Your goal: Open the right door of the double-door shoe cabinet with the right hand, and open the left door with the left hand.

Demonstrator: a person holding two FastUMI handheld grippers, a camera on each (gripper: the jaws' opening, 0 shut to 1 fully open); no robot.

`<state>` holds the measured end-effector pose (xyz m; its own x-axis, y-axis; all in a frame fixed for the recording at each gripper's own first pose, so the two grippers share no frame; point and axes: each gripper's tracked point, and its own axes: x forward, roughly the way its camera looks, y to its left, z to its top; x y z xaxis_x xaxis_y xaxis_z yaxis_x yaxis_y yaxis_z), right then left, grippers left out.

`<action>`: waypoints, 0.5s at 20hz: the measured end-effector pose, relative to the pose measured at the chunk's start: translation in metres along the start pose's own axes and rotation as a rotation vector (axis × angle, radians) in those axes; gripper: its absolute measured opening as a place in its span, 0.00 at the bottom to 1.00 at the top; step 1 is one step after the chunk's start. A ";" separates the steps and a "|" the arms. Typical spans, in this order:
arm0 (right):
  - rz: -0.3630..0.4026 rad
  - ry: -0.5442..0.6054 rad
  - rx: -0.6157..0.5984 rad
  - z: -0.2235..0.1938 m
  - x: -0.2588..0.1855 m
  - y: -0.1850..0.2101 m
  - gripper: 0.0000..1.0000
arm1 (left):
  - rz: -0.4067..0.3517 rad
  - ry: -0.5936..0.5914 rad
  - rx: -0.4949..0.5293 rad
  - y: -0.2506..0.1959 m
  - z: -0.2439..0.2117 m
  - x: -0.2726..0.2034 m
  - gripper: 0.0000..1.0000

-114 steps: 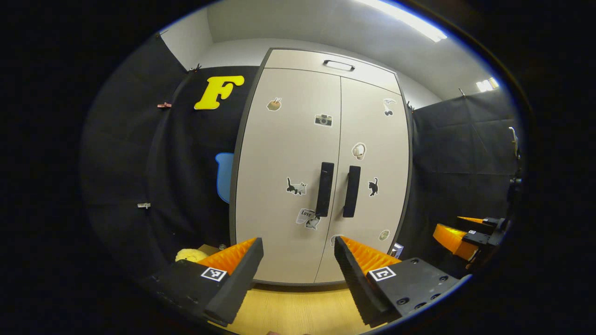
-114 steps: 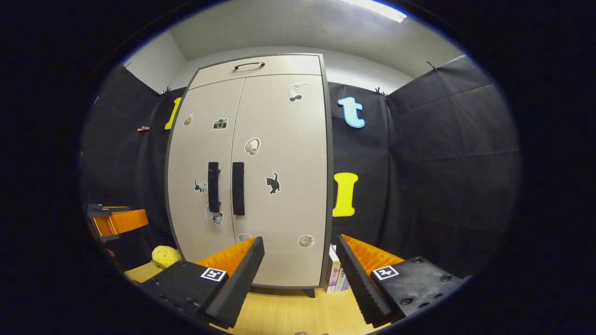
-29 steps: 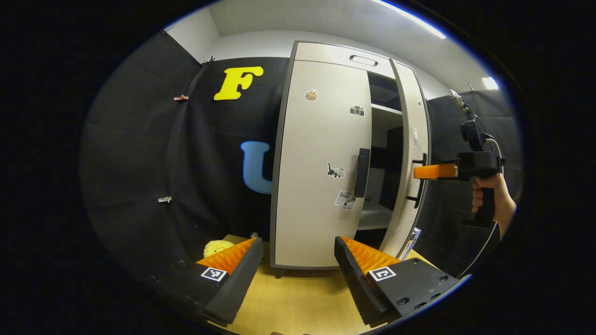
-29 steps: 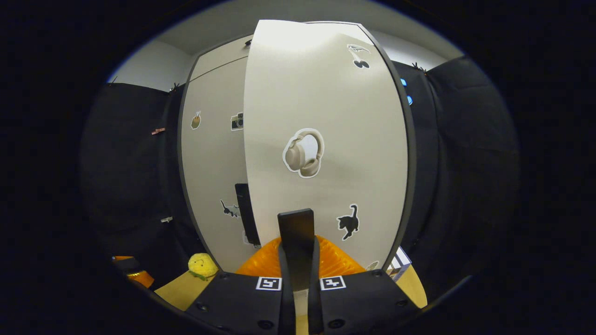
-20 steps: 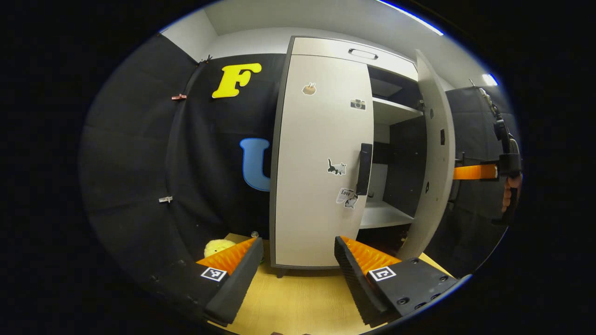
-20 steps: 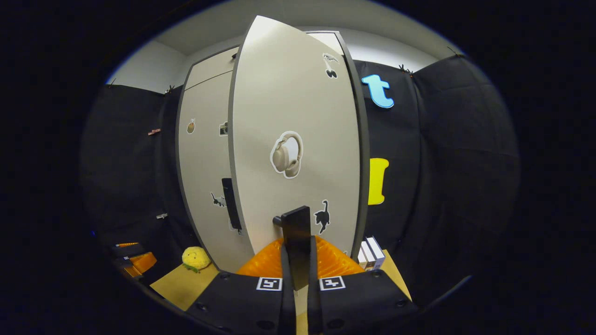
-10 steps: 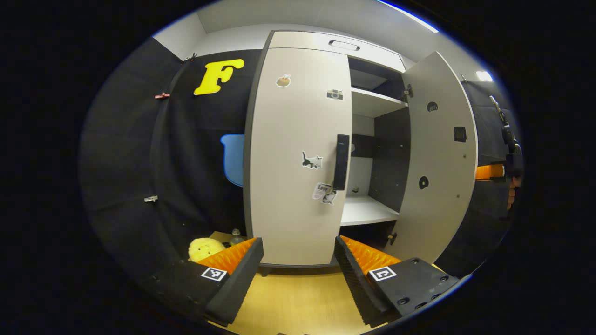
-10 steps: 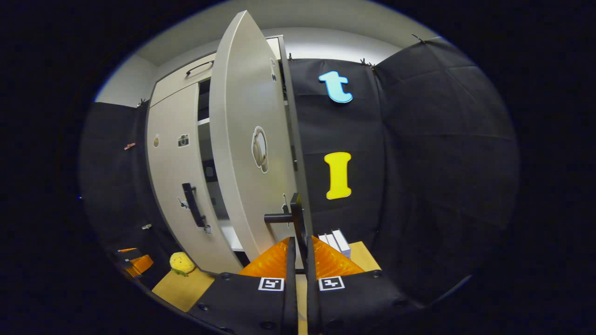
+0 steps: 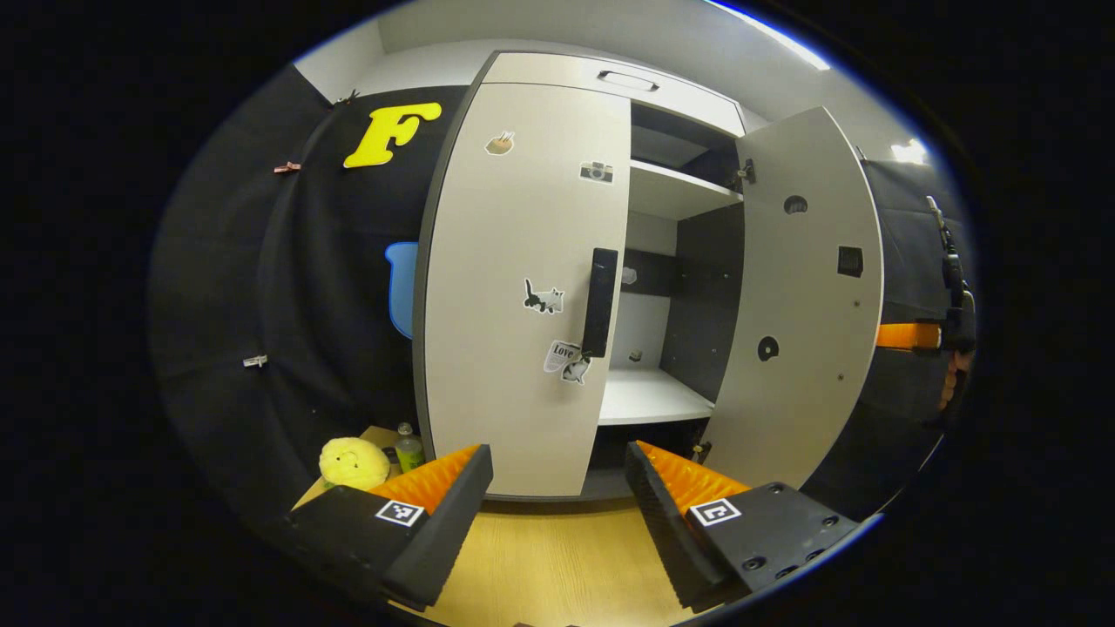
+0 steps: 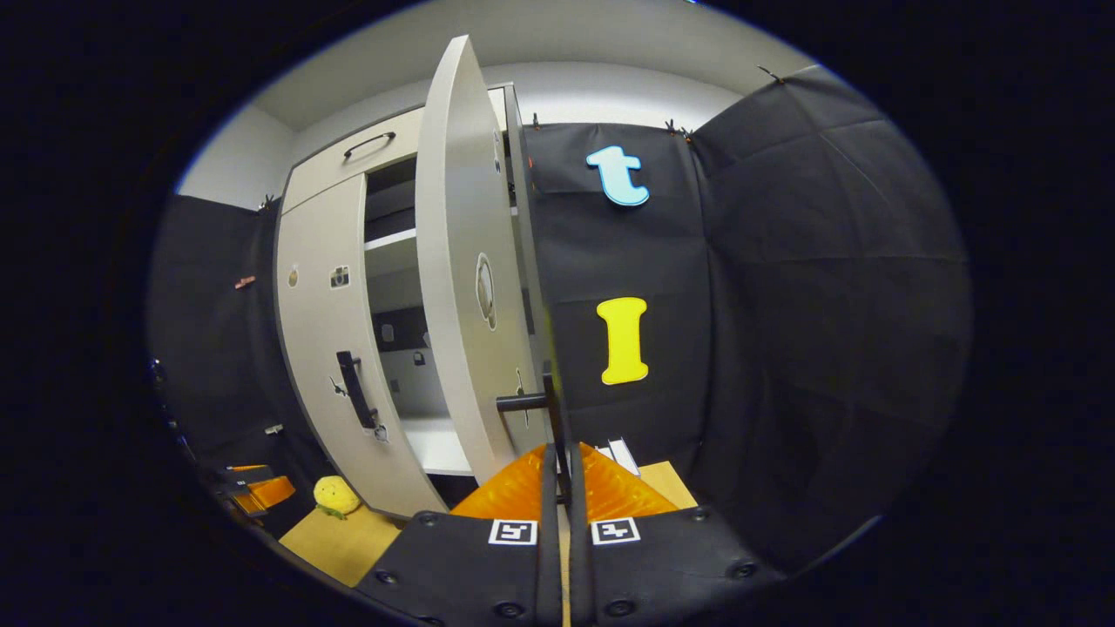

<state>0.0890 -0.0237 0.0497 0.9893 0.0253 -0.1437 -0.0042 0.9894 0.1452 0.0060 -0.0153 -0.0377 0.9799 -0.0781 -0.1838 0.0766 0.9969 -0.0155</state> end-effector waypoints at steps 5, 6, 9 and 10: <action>-0.027 -0.020 -0.002 -0.002 -0.025 -0.009 0.05 | 0.003 -0.001 0.007 0.003 0.002 0.005 0.95; -0.028 -0.018 -0.004 -0.003 -0.031 -0.008 0.05 | -0.001 -0.002 0.012 0.003 0.003 0.007 0.95; -0.010 -0.012 -0.005 -0.010 -0.048 0.007 0.05 | -0.014 -0.012 0.029 0.001 0.007 0.007 0.95; -0.007 -0.009 0.007 -0.013 -0.052 0.013 0.05 | -0.018 -0.015 0.033 0.001 0.008 0.007 0.95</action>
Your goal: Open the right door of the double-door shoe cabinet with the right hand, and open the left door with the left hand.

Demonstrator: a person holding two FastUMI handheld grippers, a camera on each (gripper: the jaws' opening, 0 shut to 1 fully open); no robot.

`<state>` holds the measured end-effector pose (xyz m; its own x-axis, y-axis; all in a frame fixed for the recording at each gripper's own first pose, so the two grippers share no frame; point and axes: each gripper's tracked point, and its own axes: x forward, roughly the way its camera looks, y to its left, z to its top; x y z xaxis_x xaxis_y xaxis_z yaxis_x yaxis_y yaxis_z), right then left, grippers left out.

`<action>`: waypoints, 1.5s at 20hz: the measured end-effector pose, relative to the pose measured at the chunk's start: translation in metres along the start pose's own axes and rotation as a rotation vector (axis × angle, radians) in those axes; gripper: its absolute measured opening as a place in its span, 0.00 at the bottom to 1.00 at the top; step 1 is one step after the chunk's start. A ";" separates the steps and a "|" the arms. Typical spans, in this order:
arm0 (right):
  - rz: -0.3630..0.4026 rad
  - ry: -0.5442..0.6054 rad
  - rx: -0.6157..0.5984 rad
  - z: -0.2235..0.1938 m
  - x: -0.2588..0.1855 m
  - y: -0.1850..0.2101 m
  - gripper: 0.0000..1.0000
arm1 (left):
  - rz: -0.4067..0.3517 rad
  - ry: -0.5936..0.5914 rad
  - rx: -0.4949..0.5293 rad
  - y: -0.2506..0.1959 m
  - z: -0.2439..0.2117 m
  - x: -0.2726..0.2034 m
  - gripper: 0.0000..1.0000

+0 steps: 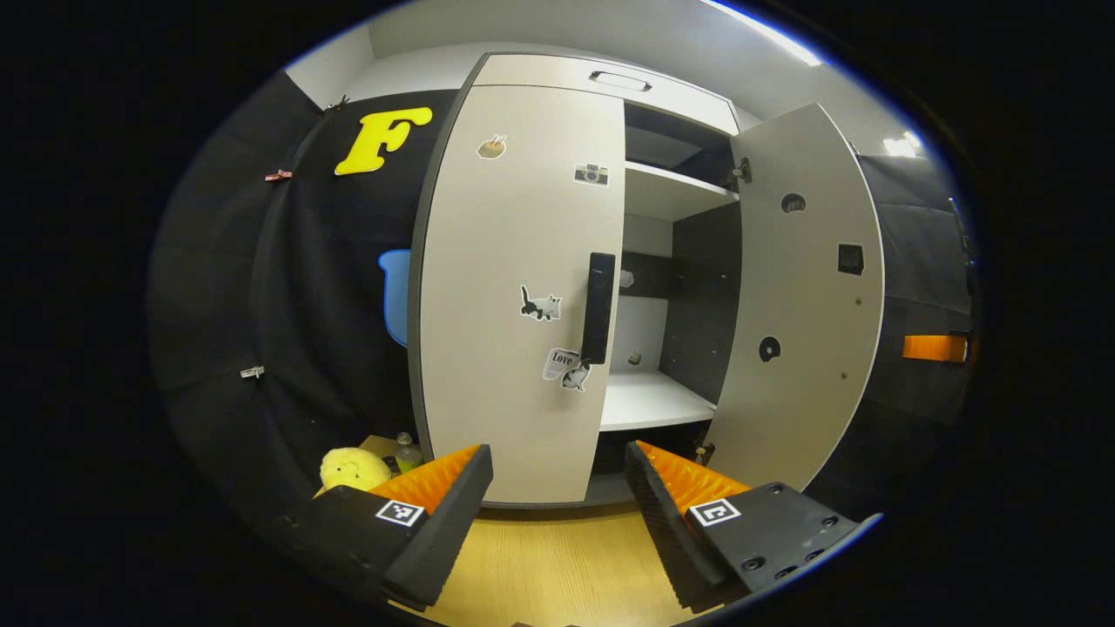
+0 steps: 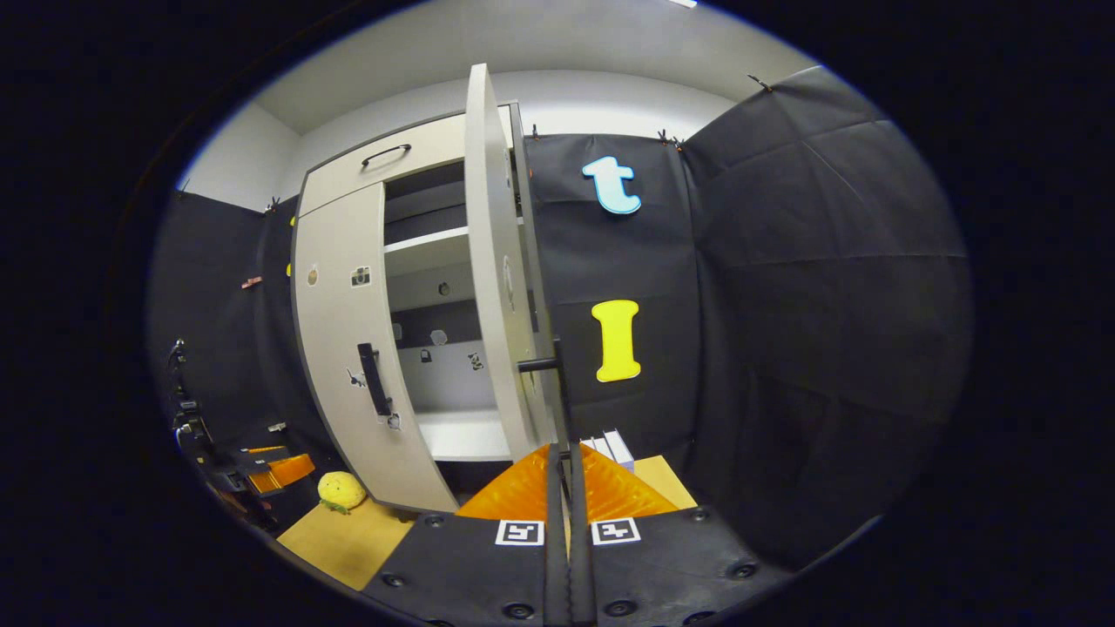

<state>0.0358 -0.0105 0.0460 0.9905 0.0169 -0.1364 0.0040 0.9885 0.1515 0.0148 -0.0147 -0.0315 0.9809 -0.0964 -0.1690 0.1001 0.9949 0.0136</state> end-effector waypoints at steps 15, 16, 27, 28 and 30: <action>0.106 0.079 0.064 -0.071 0.033 0.122 0.79 | 0.010 -0.025 0.048 0.013 0.029 0.014 0.95; 0.109 0.083 0.051 -0.076 0.039 0.126 0.87 | 0.007 -0.030 0.049 0.012 0.034 0.019 0.95; 0.030 0.032 -0.119 -0.112 0.068 0.114 0.98 | -0.048 -0.080 0.036 -0.013 0.097 0.113 0.95; 0.037 0.038 -0.116 -0.116 0.068 0.114 0.98 | -0.054 -0.087 0.039 -0.018 0.103 0.122 0.96; 0.049 0.053 -0.116 -0.124 0.068 0.113 0.98 | -0.045 -0.099 0.058 -0.022 0.110 0.140 0.94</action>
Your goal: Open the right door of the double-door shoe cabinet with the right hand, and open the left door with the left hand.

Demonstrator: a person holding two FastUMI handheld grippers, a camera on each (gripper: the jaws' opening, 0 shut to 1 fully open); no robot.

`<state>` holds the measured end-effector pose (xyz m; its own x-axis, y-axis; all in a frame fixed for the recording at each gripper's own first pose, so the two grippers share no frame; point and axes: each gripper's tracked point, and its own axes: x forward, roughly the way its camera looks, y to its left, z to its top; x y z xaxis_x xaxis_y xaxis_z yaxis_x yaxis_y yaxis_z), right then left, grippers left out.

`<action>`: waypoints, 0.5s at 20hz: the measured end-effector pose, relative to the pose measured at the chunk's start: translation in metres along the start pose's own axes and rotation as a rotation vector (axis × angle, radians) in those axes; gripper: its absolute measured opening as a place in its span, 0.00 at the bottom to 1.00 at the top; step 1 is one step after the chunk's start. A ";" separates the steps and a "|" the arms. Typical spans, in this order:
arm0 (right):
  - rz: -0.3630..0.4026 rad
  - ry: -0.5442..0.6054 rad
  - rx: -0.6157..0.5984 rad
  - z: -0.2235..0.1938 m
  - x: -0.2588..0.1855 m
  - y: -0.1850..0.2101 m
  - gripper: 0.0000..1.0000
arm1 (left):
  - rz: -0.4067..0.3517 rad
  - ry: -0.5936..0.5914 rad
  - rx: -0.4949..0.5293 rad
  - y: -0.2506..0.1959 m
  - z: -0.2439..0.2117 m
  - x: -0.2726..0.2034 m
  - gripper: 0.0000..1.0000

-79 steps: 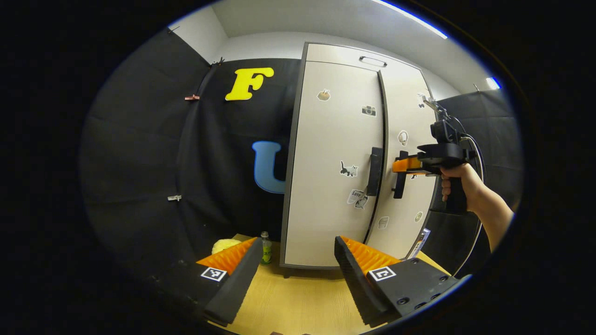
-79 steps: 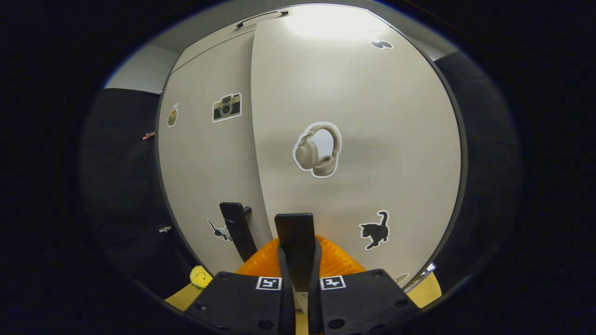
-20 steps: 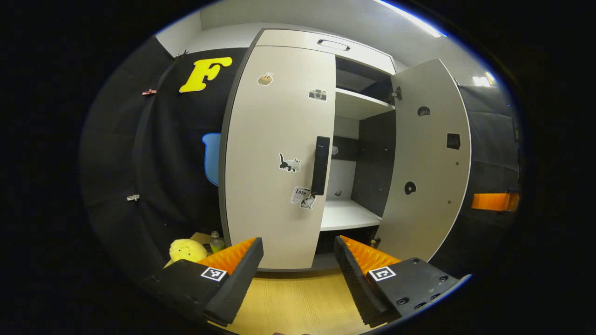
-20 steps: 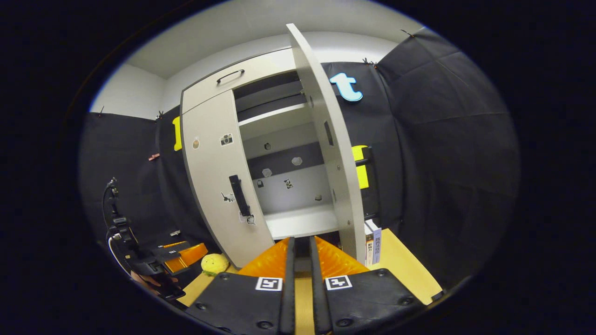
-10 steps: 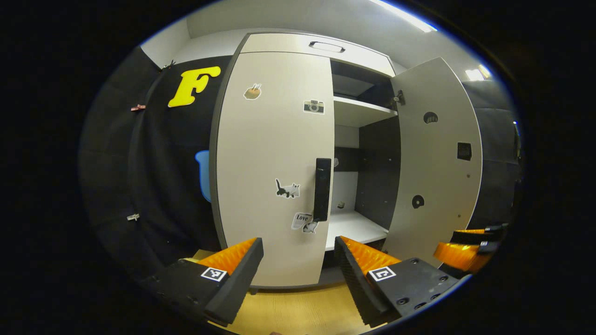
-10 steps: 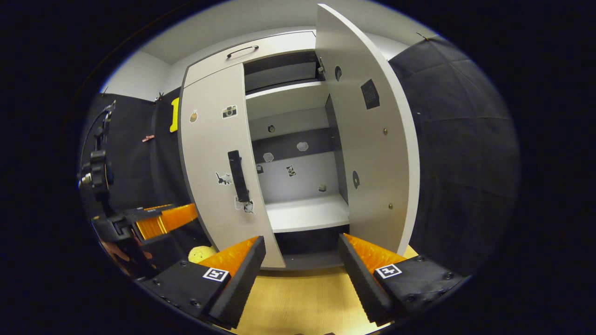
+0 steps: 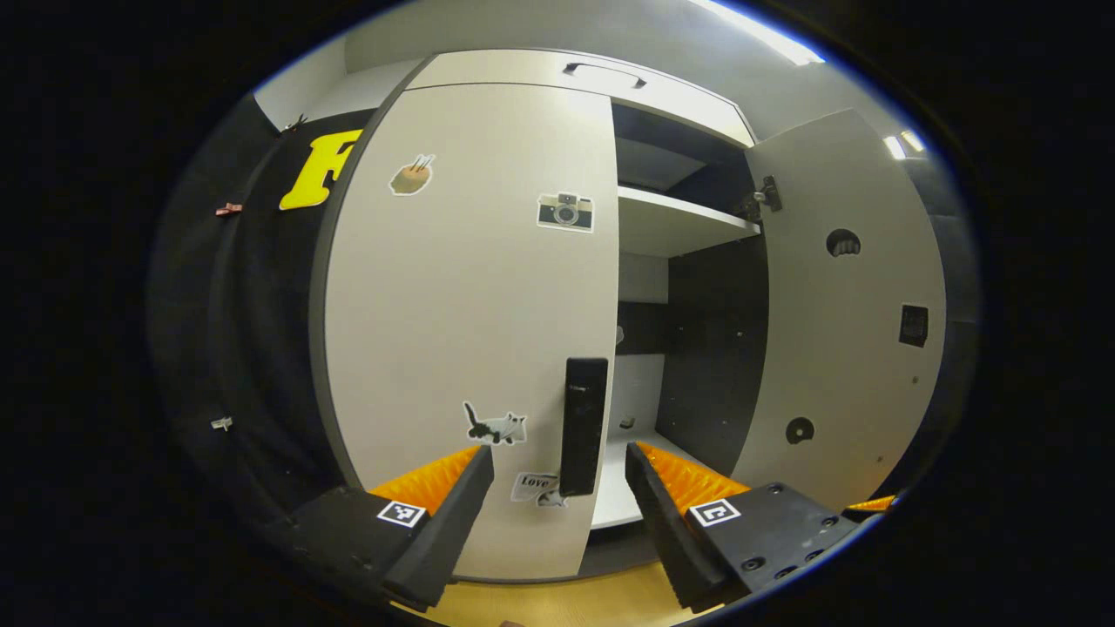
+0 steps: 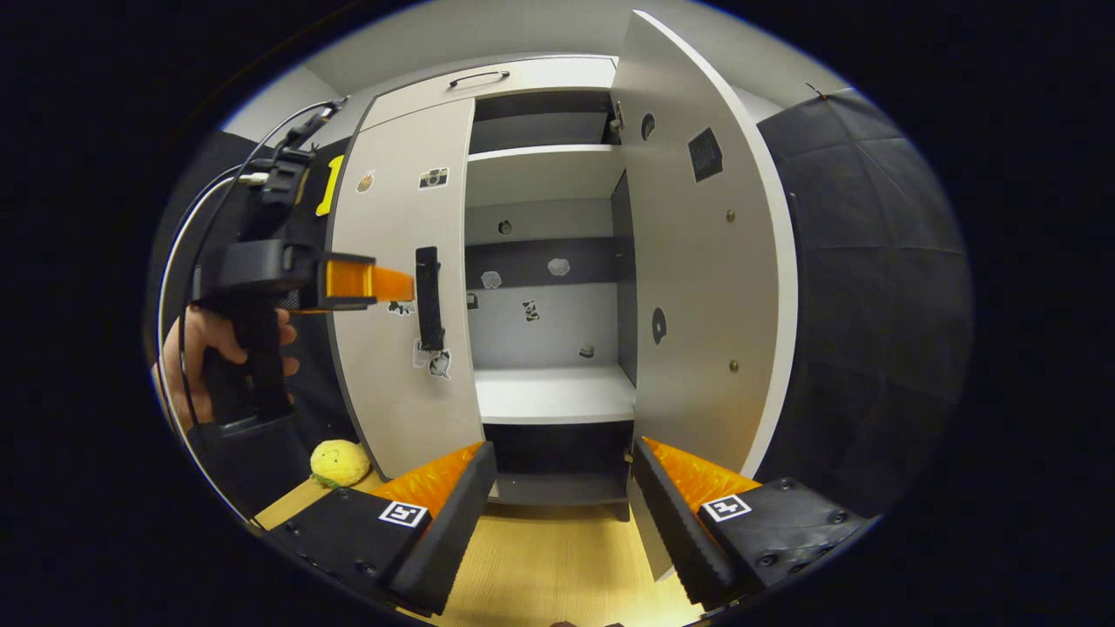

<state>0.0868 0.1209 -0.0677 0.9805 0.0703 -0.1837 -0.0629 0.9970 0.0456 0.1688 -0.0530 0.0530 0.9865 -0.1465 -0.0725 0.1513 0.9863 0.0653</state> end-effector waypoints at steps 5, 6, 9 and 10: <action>0.052 0.006 -0.001 -0.008 0.001 0.003 0.99 | 0.032 0.015 -0.008 -0.009 0.002 0.043 0.85; 0.062 0.008 -0.002 -0.009 0.001 0.003 0.98 | 0.042 0.024 -0.008 -0.008 0.001 0.050 0.80; 0.078 0.012 -0.004 -0.011 0.003 0.002 0.98 | 0.067 0.040 0.004 -0.007 0.001 0.065 0.72; 0.081 0.016 -0.005 -0.012 0.004 0.001 0.98 | 0.070 0.043 0.009 -0.007 0.000 0.068 0.69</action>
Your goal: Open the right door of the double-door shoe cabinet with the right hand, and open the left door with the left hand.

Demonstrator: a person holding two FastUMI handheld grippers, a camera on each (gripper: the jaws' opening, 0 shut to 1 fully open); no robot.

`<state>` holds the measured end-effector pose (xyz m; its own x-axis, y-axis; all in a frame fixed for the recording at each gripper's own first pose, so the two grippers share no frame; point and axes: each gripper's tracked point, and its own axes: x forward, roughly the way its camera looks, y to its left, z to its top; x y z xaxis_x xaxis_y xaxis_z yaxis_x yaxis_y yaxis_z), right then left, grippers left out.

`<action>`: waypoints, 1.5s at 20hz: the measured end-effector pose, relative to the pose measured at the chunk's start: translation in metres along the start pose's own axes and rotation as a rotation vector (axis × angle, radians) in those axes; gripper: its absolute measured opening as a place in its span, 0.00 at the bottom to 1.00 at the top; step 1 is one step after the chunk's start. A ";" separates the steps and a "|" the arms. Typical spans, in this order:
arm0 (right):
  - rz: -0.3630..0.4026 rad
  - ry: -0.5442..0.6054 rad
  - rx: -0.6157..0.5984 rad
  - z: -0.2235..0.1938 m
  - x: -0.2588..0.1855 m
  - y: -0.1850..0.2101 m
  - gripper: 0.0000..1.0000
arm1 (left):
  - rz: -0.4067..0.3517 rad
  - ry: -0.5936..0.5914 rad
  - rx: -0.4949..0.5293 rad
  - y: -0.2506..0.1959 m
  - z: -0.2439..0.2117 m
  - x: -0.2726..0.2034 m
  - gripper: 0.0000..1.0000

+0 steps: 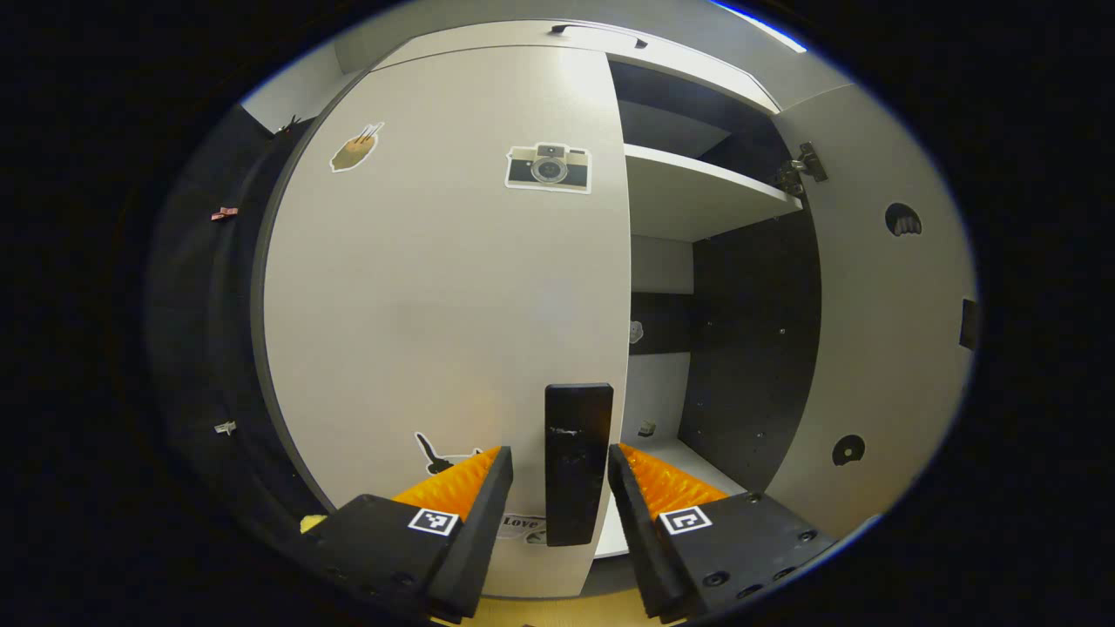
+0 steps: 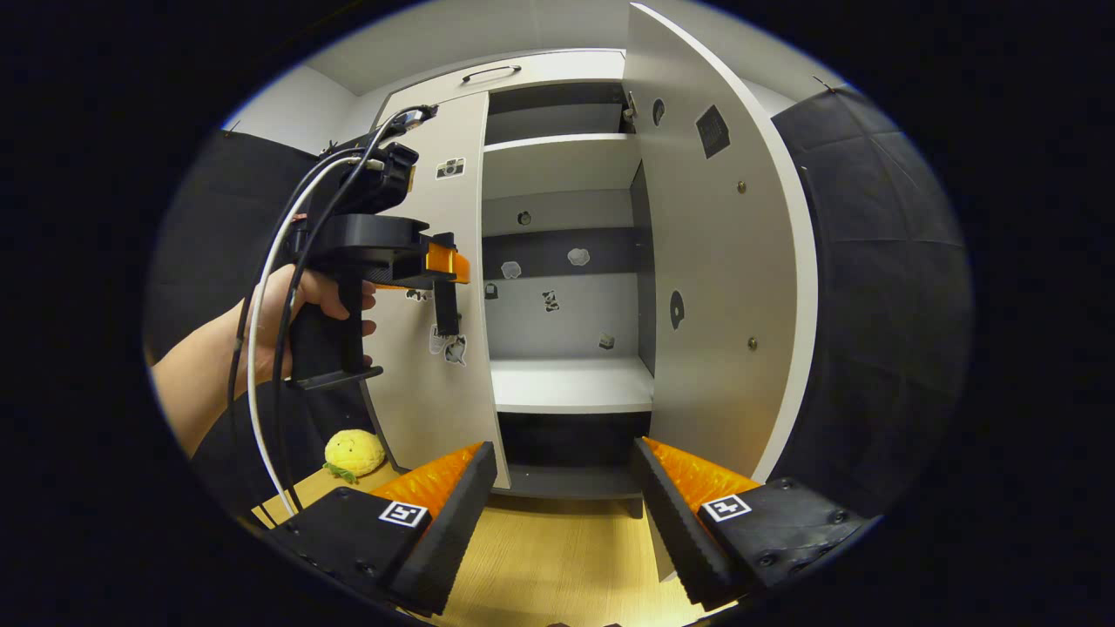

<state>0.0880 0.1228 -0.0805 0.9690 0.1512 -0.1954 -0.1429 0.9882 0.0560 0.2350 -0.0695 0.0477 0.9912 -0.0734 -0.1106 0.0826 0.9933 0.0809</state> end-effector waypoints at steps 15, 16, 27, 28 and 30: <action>0.031 0.074 -0.021 -0.018 0.003 -0.001 0.99 | -0.024 0.002 -0.039 -0.006 -0.004 -0.003 0.12; 0.030 0.070 -0.021 -0.017 0.002 -0.001 0.98 | -0.027 0.000 -0.041 -0.006 -0.005 -0.005 0.11; 0.002 0.071 0.010 -0.016 -0.018 0.025 0.98 | -0.102 -0.011 -0.082 0.006 -0.006 -0.019 0.11; 0.002 0.071 0.012 -0.017 -0.021 0.030 0.98 | -0.115 -0.011 -0.079 0.007 -0.006 -0.021 0.12; 0.003 0.066 0.005 -0.017 -0.023 0.041 0.98 | -0.123 -0.015 -0.073 0.009 -0.006 -0.024 0.11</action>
<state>0.0559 0.1606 -0.0906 0.9533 0.1556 -0.2590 -0.1444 0.9876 0.0619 0.2117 -0.0579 0.0453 0.9754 -0.1962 -0.1003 0.1967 0.9804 -0.0044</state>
